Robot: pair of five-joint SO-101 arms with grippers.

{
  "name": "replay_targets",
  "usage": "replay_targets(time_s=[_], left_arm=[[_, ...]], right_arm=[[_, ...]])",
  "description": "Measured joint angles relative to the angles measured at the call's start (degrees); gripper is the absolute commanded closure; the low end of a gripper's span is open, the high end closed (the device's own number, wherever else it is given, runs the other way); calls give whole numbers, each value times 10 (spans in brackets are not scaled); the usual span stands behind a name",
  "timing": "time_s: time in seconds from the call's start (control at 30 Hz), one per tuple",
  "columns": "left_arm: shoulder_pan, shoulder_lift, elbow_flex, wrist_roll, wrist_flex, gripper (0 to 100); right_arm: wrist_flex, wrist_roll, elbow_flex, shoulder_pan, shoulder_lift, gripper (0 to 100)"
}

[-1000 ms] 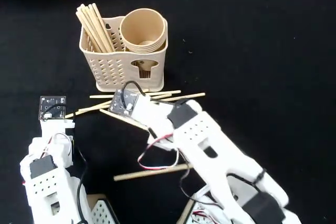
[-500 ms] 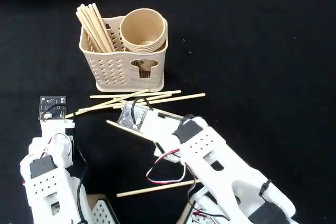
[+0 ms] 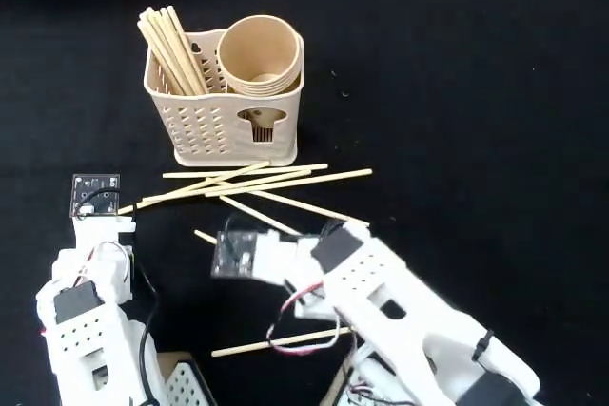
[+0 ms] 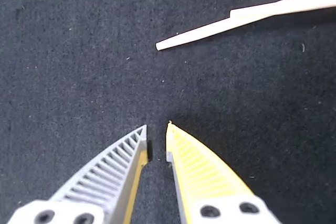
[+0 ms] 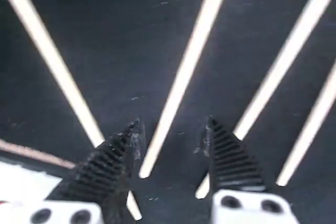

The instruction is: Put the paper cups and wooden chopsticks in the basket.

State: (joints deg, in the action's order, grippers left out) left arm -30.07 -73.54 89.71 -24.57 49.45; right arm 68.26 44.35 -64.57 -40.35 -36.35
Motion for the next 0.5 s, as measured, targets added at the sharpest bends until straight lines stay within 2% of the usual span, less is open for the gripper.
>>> replay_targets(time_s=[0.23, 0.33, 0.5], left_arm=[[0, 0, 0, 0, 0, 917], [-8, 0, 0, 30, 0, 917], [-109, 4, -10, 107, -30, 917]], right_arm=[[5, 3, -58, -11, -46, 763], [5, 14, -60, -19, -52, 752], [5, 24, -68, -55, -52, 751]])
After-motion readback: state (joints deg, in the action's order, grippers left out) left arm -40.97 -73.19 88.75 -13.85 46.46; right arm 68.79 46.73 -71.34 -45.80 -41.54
